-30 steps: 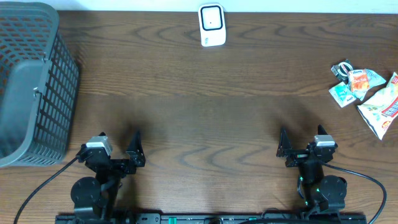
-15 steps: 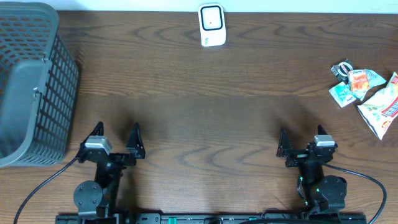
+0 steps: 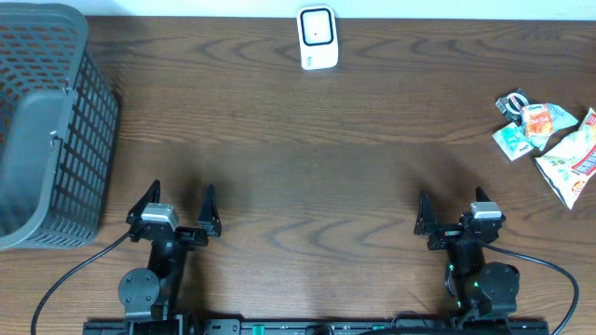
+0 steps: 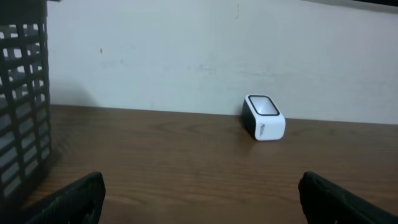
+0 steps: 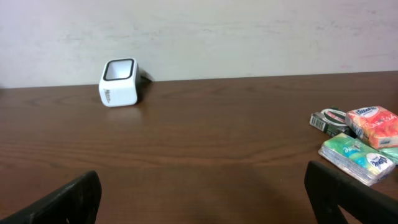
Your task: Scan the item barcode
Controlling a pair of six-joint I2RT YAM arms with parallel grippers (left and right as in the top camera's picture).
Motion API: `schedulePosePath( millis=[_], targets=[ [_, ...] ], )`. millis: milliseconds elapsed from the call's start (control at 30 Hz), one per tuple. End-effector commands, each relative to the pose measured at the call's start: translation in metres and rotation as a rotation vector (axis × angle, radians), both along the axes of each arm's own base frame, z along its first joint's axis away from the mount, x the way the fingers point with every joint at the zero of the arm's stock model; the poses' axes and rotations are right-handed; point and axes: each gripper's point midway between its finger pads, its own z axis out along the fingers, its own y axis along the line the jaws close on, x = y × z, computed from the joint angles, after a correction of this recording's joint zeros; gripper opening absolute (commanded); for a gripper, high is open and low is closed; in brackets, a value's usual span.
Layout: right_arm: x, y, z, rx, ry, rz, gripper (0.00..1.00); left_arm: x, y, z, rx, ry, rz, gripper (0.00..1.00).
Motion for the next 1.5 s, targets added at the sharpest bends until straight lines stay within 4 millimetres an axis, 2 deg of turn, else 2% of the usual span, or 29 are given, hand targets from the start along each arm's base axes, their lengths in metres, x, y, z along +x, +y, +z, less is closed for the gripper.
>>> schedulePosePath(
  millis=[0,167,367,633,1067,1467],
  targets=[
    [0.0,-0.001,-0.001,-0.002,-0.001,-0.006,0.99,-0.001,-0.001,0.001,0.06,-0.017,-0.005,0.98],
    [0.0,-0.001,-0.001,-0.002,-0.001,-0.006,0.99,0.0,-0.001,-0.013,0.117,0.029,-0.006,0.98],
    [0.0,-0.001,-0.001,-0.002,-0.001,-0.006,0.99,-0.002,-0.001,-0.045,0.141,0.159,-0.012,0.98],
    [0.0,-0.001,-0.001,-0.002,-0.001,-0.006,0.99,-0.002,0.0,-0.045,0.141,0.158,-0.006,0.98],
    [0.0,-0.001,-0.001,-0.002,0.0,-0.006,0.99,-0.001,0.02,-0.048,0.098,0.183,0.108,0.98],
    [0.0,-0.001,-0.001,-0.002,-0.001,-0.006,0.99,-0.001,0.016,-0.049,0.166,0.177,0.086,0.98]
  ],
)
